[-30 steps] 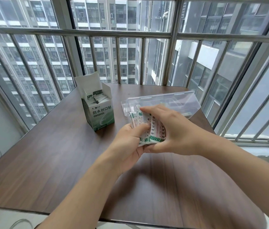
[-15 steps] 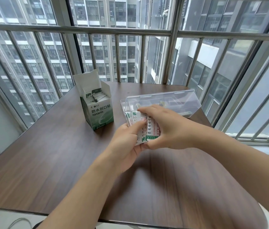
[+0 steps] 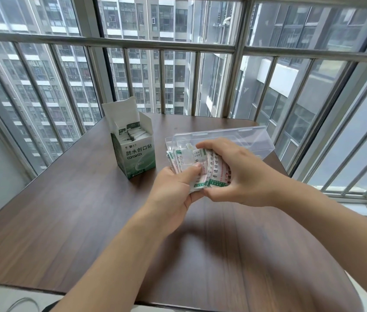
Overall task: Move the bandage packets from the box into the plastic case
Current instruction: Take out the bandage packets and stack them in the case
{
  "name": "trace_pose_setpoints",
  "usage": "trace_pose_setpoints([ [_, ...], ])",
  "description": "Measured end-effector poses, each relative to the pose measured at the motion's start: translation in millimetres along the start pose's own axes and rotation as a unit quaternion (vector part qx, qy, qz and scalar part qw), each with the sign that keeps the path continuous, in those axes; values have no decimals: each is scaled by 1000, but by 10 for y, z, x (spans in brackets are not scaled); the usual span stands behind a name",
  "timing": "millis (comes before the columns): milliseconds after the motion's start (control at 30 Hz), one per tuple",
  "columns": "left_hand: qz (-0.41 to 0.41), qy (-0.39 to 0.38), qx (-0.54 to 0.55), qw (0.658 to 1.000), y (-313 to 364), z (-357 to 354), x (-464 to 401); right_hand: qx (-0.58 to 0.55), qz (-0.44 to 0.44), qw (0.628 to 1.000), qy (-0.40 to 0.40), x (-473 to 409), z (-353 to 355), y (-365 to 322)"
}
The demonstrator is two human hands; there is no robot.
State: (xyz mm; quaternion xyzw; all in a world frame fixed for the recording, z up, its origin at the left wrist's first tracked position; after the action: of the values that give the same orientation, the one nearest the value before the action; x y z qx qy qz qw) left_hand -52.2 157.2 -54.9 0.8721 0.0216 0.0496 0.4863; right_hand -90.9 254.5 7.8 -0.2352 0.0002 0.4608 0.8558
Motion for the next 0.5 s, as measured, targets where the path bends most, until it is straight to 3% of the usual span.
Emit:
trace_pose_setpoints([
  [133,-35,54,-56,996,34,65,-16,36,-9,998,-44,-18,-70,23],
  [233,-48,86,-103,990,73,110,-37,59,9,998,-31,-17,-3,-38],
  [500,-1,-18,-117,993,40,-62,-19,73,24,994,-77,-127,-164,-31],
])
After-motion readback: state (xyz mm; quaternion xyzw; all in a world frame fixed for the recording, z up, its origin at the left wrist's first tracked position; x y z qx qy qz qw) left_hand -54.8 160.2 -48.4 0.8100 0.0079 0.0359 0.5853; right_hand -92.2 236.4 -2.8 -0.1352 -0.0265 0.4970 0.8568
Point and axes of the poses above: each hand's wrist, its own x-axis away from the middle knuckle, its own z-axis out of the back of the hand, y = z × x, the point moved 8 cm from there along -x, towards the middle knuckle, and after that the axes turned 5 degrees about -y, right-handed, at the moved point
